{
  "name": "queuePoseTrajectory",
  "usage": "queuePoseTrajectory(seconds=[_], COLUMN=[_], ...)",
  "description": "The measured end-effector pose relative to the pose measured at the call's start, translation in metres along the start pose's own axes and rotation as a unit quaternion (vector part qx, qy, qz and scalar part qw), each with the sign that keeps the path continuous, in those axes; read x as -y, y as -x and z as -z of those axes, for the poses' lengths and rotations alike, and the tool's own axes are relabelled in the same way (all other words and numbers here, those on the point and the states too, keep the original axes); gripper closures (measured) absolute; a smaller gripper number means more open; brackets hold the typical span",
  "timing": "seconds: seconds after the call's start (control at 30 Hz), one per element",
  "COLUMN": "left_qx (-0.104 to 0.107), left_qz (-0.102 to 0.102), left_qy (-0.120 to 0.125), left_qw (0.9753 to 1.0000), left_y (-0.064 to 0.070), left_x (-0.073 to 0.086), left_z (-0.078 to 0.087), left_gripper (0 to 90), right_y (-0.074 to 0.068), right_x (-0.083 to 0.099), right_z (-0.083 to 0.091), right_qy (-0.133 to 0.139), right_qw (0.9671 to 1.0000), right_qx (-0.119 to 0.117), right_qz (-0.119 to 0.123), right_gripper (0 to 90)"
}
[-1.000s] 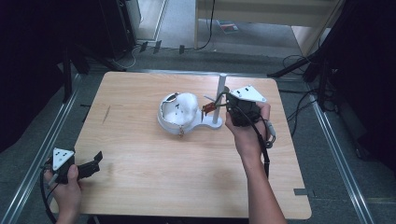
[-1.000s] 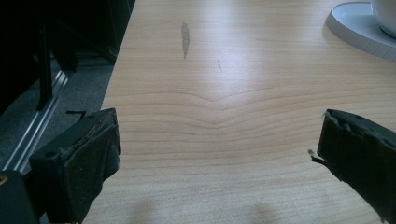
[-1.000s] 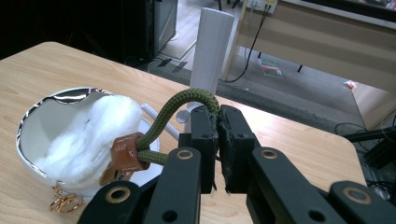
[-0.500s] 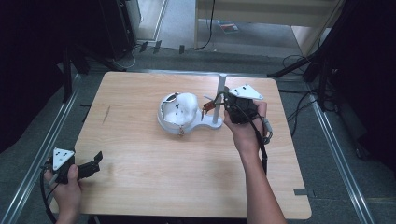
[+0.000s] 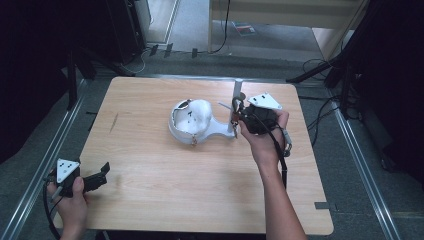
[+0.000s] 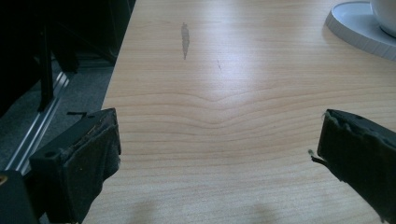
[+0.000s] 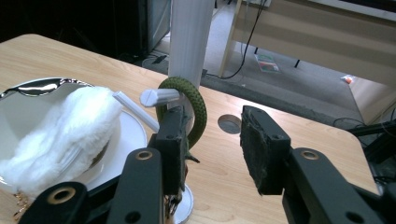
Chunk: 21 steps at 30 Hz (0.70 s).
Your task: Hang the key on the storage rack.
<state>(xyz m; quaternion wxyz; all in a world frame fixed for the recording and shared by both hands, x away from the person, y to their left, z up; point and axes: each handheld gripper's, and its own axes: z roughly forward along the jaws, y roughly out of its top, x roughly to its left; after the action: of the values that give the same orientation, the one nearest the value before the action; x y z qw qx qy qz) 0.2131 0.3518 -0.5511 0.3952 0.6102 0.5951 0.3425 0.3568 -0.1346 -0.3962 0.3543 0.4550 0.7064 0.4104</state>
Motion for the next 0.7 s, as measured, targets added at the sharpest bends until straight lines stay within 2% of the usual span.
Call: queuePoseTrajectory(seconds=[0.4, 0.7], left_qx=[0.000, -0.001], left_qz=[-0.001, -0.001], left_qy=[-0.001, 0.000], left_qw=[1.0000, 1.0000], left_y=[0.000, 0.000], left_x=[0.000, 0.000], left_z=[0.000, 0.000], left_gripper=[0.0, 0.0], right_y=[0.009, 0.020], right_x=[0.010, 0.032], right_z=[0.017, 0.032], right_qy=[0.003, -0.016], right_qw=[0.9998, 0.9996], right_qx=[-0.006, -0.004], right_qz=[-0.018, -0.024], right_gripper=[59.4, 57.0])
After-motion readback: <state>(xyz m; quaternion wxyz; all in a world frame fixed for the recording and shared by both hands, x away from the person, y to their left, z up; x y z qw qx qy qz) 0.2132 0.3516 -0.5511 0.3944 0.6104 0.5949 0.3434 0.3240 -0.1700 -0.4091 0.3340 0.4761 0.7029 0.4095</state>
